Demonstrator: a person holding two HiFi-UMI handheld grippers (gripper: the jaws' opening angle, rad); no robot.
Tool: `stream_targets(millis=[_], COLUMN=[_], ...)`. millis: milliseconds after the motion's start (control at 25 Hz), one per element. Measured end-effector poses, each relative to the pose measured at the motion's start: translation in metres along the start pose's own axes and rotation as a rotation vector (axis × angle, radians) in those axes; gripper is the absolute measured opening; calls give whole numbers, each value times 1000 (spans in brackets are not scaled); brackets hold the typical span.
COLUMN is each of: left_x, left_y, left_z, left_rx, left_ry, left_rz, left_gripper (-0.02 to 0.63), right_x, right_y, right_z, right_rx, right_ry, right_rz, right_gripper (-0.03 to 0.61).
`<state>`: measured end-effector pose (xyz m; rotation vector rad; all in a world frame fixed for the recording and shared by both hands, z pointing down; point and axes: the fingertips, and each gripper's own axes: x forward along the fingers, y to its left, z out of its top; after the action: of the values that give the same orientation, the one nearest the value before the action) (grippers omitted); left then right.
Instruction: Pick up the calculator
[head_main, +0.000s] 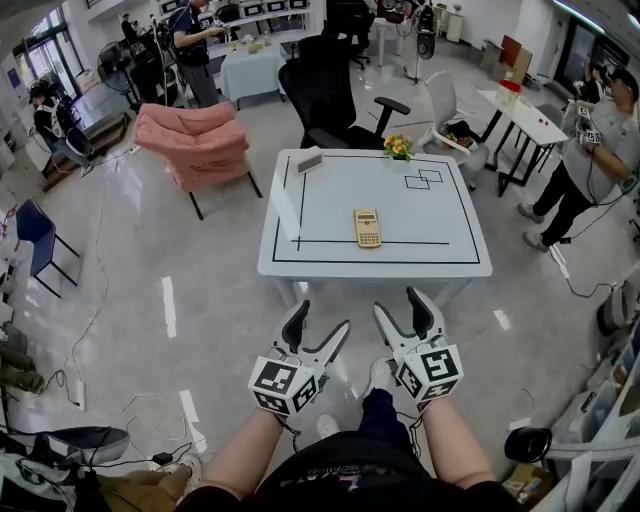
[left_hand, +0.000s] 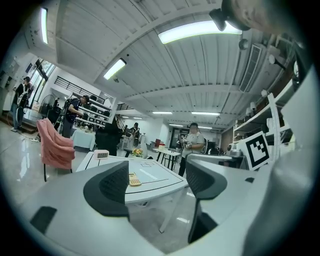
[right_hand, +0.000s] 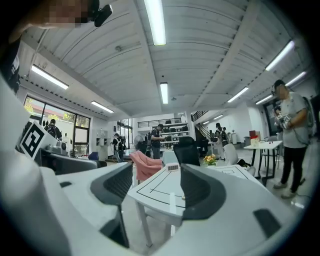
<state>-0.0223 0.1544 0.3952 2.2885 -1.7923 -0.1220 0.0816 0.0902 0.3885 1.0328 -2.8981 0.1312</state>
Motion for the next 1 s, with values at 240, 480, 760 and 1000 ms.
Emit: stream_targets(millis=[240, 480, 760, 1000], left_x=[32, 75, 140, 184], left_y=[17, 44, 74, 96], left_z=[-2, 0, 3, 4], left_rx=[-18, -27, -47, -61], left_ry=[21, 41, 61, 79], left_rz=[11, 48, 85, 108], left_gripper=[348, 352, 354, 357], right_x=[34, 88, 151, 194], right_y=[-33, -67, -107, -140], right_z=[-2, -7, -19, -28], right_rx=[25, 39, 61, 79], right_ry=[12, 46, 93, 122], right_rz=[7, 44, 99, 114], right_gripper=[284, 284, 284, 284])
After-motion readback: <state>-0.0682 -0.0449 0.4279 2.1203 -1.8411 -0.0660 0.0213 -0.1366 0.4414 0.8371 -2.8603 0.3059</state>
